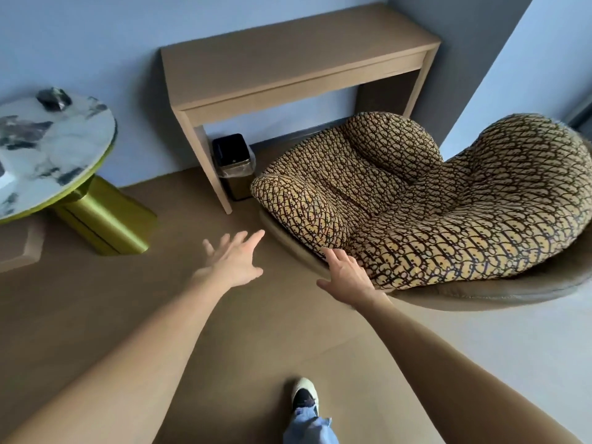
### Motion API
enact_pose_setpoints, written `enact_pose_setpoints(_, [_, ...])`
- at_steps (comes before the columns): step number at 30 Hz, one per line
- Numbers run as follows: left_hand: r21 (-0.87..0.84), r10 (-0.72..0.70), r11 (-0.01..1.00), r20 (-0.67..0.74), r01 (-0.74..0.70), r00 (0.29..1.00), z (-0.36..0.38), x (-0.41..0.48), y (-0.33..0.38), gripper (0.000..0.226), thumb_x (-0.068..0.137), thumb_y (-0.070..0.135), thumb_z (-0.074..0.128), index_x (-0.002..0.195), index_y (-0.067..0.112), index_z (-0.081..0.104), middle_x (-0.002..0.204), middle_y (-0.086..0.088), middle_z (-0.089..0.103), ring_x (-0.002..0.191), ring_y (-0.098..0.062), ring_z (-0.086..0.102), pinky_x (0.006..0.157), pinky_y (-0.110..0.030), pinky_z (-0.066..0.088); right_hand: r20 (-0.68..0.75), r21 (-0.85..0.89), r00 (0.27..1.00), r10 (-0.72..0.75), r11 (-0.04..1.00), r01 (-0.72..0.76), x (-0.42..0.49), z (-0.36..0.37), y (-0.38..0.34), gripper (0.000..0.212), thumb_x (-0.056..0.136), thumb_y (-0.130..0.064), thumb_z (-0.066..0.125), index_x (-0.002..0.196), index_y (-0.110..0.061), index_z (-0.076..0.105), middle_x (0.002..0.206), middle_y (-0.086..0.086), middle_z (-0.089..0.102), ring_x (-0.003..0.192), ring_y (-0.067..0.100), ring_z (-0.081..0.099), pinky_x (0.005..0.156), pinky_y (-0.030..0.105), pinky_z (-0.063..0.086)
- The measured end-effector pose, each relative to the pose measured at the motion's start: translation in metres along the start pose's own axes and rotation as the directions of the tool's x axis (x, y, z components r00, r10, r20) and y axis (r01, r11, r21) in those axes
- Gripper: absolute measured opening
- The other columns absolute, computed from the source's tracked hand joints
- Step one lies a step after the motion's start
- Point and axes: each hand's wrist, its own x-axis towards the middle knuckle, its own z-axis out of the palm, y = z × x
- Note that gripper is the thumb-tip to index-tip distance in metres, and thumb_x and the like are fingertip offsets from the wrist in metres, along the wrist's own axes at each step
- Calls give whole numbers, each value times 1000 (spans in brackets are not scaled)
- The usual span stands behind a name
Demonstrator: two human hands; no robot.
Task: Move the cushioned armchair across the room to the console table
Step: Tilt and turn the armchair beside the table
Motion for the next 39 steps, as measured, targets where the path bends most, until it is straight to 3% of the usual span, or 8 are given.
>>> enact_pose_setpoints(4, [57,60,997,19,-61,998,-1,78,-16,86,88,45,63,156,41,10,161,-1,27,145,-31,22,113,-68,9,5,32,998,63,998,-63,56,35,3,80,86,-42,69,149,-22,25,143,7,42,126,33,45,101,51,45])
enact_pose_setpoints(10, [140,320,937,31,-321,947,46,185,-28,83,90,42,64,157,38,15,161,-1,29,147,-32,20,118,-62,9,15,60,973,230,971,-231,137,106,17,58,89,-39,69,132,-12,40,125,8,50,113,29,49,96,45,47])
enact_pose_setpoints(14, [168,454,870,99,-464,886,74,255,-51,78,88,42,65,154,34,25,152,-3,42,138,-32,34,114,-61,20,-51,19,938,342,940,-341,182,160,20,67,83,-45,75,132,-13,41,126,9,47,109,27,50,90,40,50])
enact_pose_setpoints(20, [207,631,718,208,-664,747,110,333,-81,52,89,37,63,136,21,46,124,-8,56,114,-32,53,93,-48,42,-169,3,853,494,866,-501,223,222,4,90,77,-52,76,145,-17,31,140,7,39,128,29,43,107,46,41])
enact_pose_setpoints(25, [230,789,545,184,-806,586,153,378,-81,64,87,36,67,142,18,42,132,-10,51,122,-32,48,104,-50,40,-249,40,792,558,822,-567,252,241,2,64,86,-57,63,130,-16,41,129,6,52,121,28,49,103,42,40])
enact_pose_setpoints(28, [316,850,444,149,-839,506,175,396,-69,78,83,41,75,146,15,37,138,-12,50,129,-33,43,113,-56,30,-355,50,748,560,811,-583,271,253,2,61,78,-62,69,113,-17,46,118,8,60,110,30,55,95,42,43])
enact_pose_setpoints(32, [394,861,422,106,-816,497,192,409,-59,88,73,47,84,140,15,38,133,-14,53,126,-37,48,107,-64,34,-549,79,673,496,832,-549,288,273,-3,70,68,-52,82,118,-13,52,116,11,64,106,33,57,92,43,43])
enact_pose_setpoints(39, [394,907,417,-118,-819,405,192,457,-75,61,61,41,91,111,26,59,111,-3,68,109,-31,62,93,-53,47,-681,119,587,439,856,-503,330,288,-17,66,68,-50,80,118,-16,53,113,9,63,101,37,58,86,45,44])
